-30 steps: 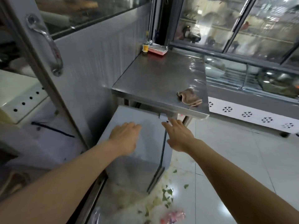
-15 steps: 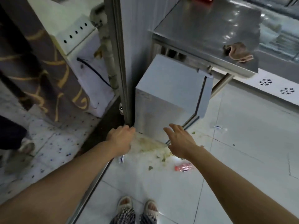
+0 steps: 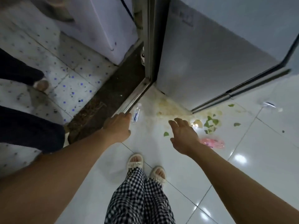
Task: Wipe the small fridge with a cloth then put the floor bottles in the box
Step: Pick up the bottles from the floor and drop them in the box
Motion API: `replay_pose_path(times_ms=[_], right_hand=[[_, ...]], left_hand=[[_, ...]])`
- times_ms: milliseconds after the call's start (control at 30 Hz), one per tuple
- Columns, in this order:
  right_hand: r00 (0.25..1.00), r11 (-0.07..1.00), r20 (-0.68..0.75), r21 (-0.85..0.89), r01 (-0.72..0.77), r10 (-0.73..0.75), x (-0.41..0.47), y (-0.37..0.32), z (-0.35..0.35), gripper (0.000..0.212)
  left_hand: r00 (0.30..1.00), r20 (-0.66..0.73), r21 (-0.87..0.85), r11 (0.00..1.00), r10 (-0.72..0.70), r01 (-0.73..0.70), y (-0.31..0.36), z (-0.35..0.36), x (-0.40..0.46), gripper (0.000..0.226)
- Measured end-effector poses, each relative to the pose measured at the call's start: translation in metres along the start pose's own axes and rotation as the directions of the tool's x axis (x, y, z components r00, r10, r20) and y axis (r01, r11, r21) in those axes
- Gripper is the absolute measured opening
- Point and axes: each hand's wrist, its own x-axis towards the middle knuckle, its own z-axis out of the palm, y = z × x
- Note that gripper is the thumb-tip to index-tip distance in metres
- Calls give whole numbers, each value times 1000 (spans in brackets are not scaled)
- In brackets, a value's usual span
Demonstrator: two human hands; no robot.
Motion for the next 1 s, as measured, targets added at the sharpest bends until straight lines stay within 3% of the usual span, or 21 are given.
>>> replay_pose_path(times_ms=[500,767,1000], right_hand=[[1000,1000,-30,24,0,1,240,38,224,68],[999,999,-46,36,7,-5,300,53,284,71],[1000,999,-21,29,17,-16,306,56,290,72]], left_hand=[[974,-72,-120,972,-213,203,-50,251,264,59],[912,-94,-335,876,-399,348,-57,316,346,64],[907,-88,-396,850,-411,347,-55,326,360,69]])
